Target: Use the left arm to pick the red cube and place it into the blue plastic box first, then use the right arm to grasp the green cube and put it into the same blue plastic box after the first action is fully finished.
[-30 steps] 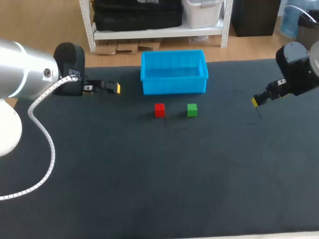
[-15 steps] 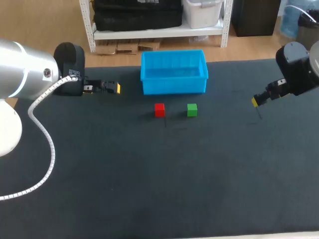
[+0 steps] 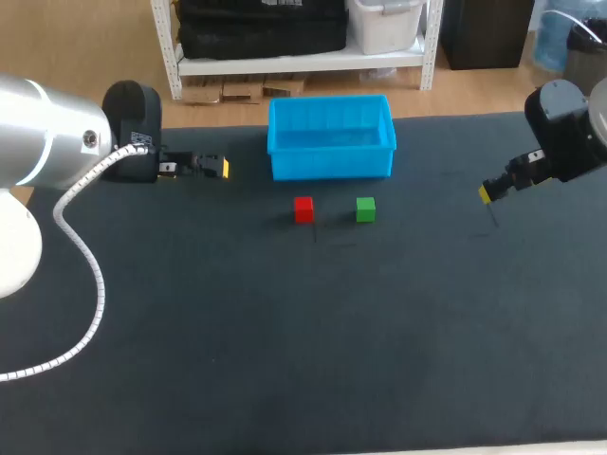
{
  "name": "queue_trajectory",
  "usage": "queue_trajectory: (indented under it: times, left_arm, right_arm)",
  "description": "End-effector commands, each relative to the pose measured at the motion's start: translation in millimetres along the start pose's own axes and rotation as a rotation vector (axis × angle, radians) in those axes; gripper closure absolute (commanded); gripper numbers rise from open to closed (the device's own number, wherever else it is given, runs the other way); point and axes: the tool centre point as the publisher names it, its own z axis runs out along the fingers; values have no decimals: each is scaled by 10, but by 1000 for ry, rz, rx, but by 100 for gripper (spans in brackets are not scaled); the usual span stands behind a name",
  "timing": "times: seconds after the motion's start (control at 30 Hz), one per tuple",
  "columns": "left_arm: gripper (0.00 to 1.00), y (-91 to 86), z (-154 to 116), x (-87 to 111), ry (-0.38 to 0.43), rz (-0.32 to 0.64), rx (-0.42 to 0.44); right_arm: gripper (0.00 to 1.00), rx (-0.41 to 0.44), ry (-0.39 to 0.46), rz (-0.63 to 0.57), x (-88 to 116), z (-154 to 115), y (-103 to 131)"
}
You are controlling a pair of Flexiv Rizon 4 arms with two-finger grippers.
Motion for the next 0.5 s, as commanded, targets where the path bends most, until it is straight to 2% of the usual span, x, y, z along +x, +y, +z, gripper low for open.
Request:
queue_trajectory:
  times: [0.03,0.27,0.33,0.37,0.43,0.5]
  left_arm:
    - [0,-14,9,-2,0,-1,-7]
    - [0,-14,9,-2,0,-1,-7]
    - [0,-139,86,40,40,22,-11]
    - [0,-202,139,57,29,41,-37]
    - [0,-321,236,89,73,52,-63]
    - [0,-436,311,100,58,72,-91]
  right_arm:
    - [0,1,-1,0,4,1,2]
    - [0,1,-1,0,4,1,2]
    - [0,1,-1,0,4,1,2]
    - [0,1,-1,0,4,1,2]
    - [0,1,-1,0,4,1,2]
    - [0,1,-1,0,4,1,2]
